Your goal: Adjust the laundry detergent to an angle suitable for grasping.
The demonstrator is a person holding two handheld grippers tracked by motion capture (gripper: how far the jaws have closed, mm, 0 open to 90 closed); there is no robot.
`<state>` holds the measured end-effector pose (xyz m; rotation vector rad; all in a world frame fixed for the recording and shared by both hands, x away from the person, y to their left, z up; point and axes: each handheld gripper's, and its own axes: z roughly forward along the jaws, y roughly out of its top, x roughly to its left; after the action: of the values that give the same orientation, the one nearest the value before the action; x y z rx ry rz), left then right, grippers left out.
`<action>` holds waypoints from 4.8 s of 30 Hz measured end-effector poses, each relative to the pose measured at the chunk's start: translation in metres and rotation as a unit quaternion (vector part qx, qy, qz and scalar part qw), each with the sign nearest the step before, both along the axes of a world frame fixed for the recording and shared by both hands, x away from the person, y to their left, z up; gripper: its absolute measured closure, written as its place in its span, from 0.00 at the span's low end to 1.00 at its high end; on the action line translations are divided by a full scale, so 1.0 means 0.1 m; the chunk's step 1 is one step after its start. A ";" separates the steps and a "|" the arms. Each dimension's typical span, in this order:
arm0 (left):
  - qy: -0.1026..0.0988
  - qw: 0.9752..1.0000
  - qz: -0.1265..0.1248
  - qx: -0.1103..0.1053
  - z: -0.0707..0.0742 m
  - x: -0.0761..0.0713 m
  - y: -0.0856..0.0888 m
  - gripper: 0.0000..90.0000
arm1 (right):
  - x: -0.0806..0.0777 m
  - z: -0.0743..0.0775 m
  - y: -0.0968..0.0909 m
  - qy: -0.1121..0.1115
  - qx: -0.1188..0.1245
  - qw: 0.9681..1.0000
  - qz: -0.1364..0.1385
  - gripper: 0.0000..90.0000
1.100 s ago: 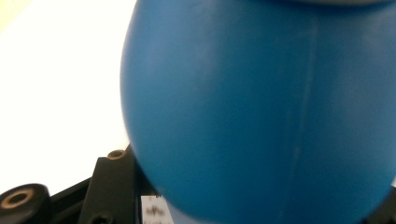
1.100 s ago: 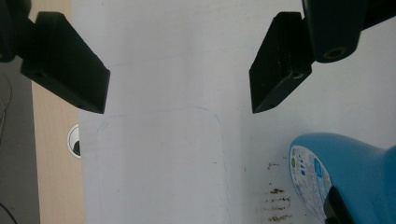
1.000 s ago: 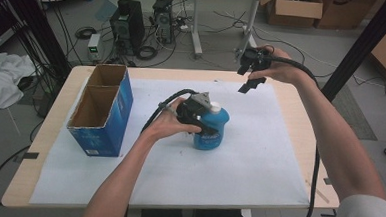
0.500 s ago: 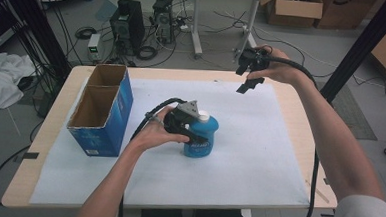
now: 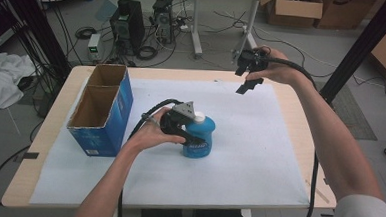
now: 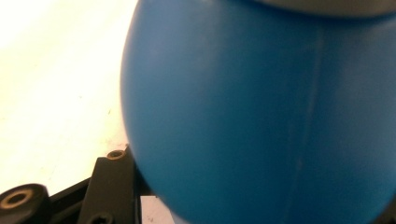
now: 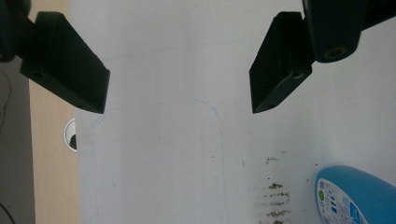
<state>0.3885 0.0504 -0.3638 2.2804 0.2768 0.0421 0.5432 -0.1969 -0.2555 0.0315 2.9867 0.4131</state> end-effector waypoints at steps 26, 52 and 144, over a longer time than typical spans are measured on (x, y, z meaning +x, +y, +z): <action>-0.002 0.999 -0.048 -0.014 -0.03 0.08 0.05 0.49 | -0.01 0.01 0.00 -0.002 -0.001 1.000 0.001 0.22; 0.003 0.999 -0.037 -0.010 -0.02 0.06 0.03 0.47 | -0.03 0.02 -0.01 -0.002 -0.005 1.000 0.000 0.22; -0.006 0.954 -0.040 0.298 0.51 -0.36 0.58 0.20 | -0.14 0.03 0.02 -0.011 -0.027 1.000 0.013 0.22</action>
<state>0.3524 0.1084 -0.3132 2.8900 0.1772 0.1112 0.5292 -0.1952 -0.2521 -0.0162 2.9776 0.3342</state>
